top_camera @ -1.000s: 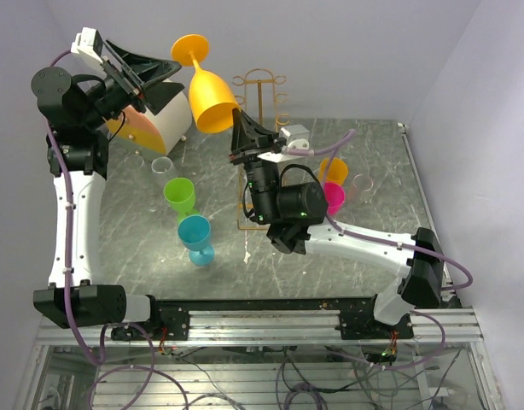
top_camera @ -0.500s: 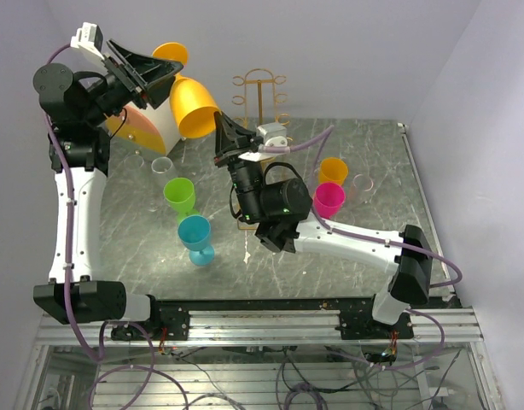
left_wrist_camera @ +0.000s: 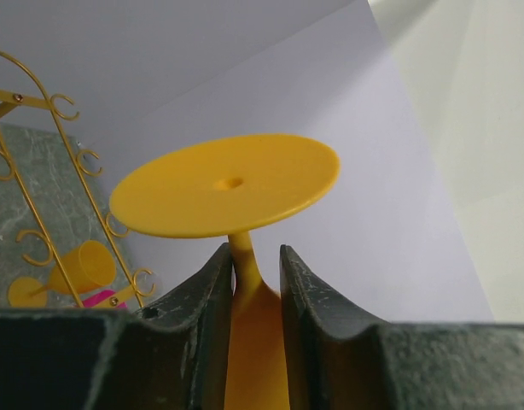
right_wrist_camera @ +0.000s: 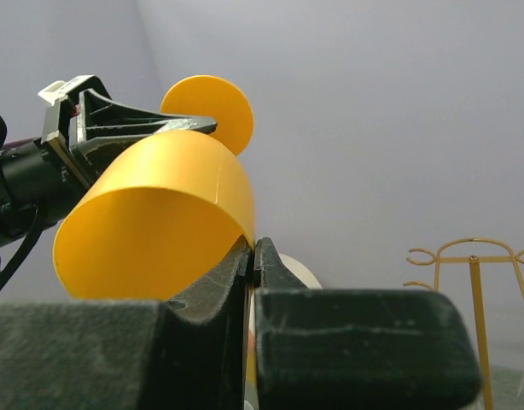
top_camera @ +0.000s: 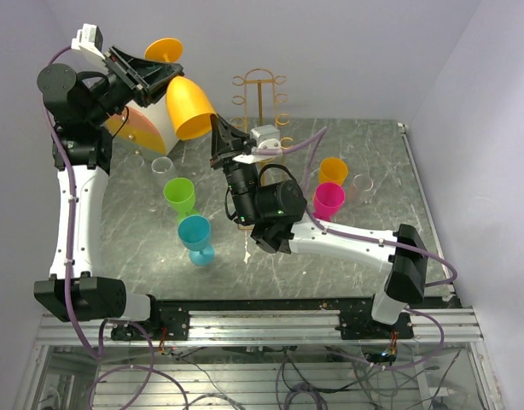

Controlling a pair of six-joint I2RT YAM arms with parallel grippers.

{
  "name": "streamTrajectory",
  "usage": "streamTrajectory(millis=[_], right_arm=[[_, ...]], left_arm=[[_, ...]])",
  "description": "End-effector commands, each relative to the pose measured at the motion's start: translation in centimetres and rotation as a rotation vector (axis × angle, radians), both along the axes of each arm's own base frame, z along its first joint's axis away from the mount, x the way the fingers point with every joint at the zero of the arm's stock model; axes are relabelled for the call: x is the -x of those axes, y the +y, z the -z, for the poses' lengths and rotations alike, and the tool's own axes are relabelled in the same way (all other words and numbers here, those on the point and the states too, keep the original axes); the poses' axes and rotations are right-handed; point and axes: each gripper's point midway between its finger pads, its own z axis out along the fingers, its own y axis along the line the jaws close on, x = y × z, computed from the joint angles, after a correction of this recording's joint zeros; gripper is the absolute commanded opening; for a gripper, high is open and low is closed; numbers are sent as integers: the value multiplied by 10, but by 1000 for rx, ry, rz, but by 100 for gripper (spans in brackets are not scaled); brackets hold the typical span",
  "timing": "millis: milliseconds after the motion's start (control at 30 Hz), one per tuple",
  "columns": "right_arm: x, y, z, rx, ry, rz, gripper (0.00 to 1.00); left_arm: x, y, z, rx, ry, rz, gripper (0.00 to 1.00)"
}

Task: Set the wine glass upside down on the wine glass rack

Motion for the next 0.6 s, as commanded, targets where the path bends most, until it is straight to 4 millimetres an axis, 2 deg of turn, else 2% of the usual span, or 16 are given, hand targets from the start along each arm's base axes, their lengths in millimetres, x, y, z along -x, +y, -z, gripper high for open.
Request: streamTrajectory(millis=[0,67,133,300,333,467,567], right_arm=[[4,8,2,3,-11,-14,0],[6,13,6,13,-10,-34,0],[6,16,11,18,-8,-50,0],[14,21,21,18,-54,-77,0],[16,22,23,23,-61,-79,8],[25,36,37,114,-62,-81,56],[31,37,44,166,-57,-59,82]], left_arm=[[7,-6,-4,-19,-61,33,28],[8,-7,-7,-3,-81,49,21],[10,-8,-9,20,-95,78,8],[14,-11,-18,1,-167,110,7],[15,-11,-21,-26,-194,104,7],[14,-11,-35,-198,-329,58,7],[11,-9,-34,-320,-404,47,7]])
